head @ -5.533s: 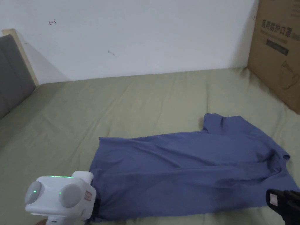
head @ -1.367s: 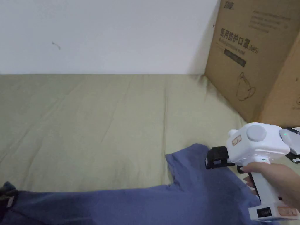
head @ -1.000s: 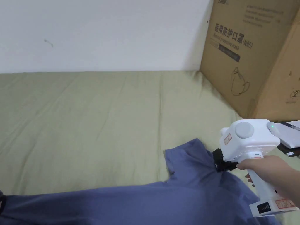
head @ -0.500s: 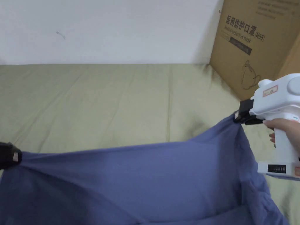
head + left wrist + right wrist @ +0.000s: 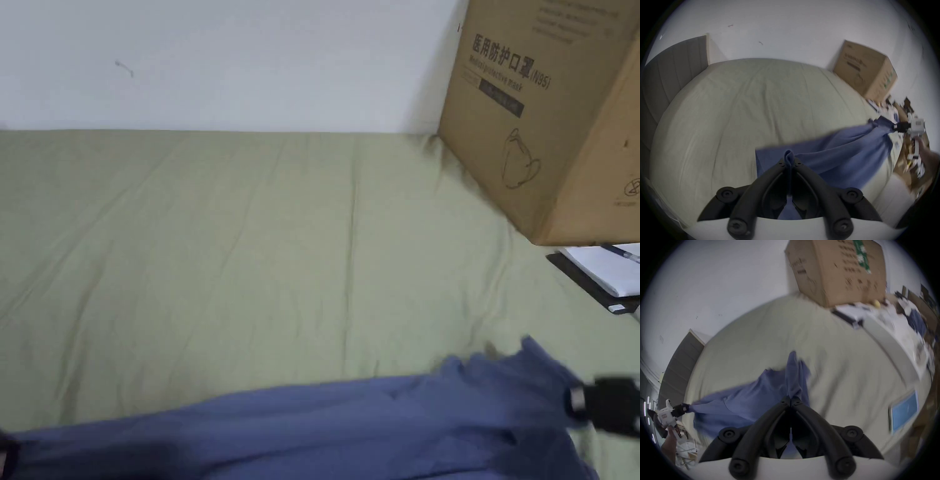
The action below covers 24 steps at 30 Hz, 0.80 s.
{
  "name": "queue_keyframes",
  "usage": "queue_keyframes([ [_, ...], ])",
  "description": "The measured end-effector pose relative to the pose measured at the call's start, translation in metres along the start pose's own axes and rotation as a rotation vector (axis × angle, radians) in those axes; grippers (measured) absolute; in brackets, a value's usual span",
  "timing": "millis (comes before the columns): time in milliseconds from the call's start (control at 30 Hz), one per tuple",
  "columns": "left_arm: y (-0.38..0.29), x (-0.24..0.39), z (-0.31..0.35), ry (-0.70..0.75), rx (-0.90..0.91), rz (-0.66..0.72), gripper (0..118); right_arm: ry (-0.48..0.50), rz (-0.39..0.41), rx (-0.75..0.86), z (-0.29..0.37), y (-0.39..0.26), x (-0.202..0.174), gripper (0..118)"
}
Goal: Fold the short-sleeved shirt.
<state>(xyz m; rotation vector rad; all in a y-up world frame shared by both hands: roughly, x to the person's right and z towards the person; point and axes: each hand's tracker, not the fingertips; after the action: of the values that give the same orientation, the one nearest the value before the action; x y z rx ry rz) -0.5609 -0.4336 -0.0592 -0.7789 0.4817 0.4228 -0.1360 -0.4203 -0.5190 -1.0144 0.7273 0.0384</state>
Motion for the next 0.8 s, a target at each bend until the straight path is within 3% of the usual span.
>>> queue_keyframes([
  [167,-0.062,-0.006,0.009,-0.016,-0.023,0.068,3,-0.011,-0.018,-0.02,0.003,-0.085,0.027,0],
  [233,-0.073,-0.01,0.005,-0.001,0.008,0.096,17,0.022,-0.087,0.067,0.0,-0.091,0.033,1],
  [267,-0.076,-0.011,0.004,0.025,0.035,0.103,34,0.027,-0.096,0.109,-0.001,-0.09,0.033,4],
  [300,-0.077,-0.012,0.003,0.044,0.054,0.104,60,0.014,-0.093,0.131,-0.006,-0.087,0.035,17],
  [367,-0.074,-0.013,0.007,0.092,0.077,0.127,96,-0.059,-0.047,0.115,-0.006,-0.079,0.029,53],
  [400,-0.07,-0.011,0.013,0.112,0.097,0.138,109,-0.092,-0.019,0.111,-0.001,-0.075,0.023,89],
  [433,-0.065,-0.007,0.024,0.124,0.135,0.136,111,-0.093,0.004,0.132,0.006,-0.072,0.018,109],
  [467,-0.059,-0.002,0.035,0.113,0.172,0.135,111,-0.078,0.024,0.161,0.015,-0.07,0.013,118],
  [567,-0.042,0.027,0.073,0.027,0.292,0.128,111,0.029,0.144,0.29,0.056,-0.063,-0.022,116],
  [667,-0.033,0.071,0.107,0.076,0.473,0.055,109,0.013,0.278,0.462,0.095,-0.067,-0.081,113],
  [700,-0.032,0.087,0.114,0.106,0.531,0.036,105,0.03,0.3,0.571,0.107,-0.073,-0.099,107],
  [733,-0.031,0.1,0.119,0.124,0.595,0.019,95,0.054,0.32,0.673,0.117,-0.079,-0.115,97],
  [767,-0.031,0.111,0.122,0.114,0.659,-0.006,77,0.077,0.336,0.762,0.124,-0.085,-0.128,80],
  [800,-0.031,0.12,0.123,0.107,0.718,-0.032,39,0.076,0.358,0.839,0.129,-0.091,-0.142,40],
])
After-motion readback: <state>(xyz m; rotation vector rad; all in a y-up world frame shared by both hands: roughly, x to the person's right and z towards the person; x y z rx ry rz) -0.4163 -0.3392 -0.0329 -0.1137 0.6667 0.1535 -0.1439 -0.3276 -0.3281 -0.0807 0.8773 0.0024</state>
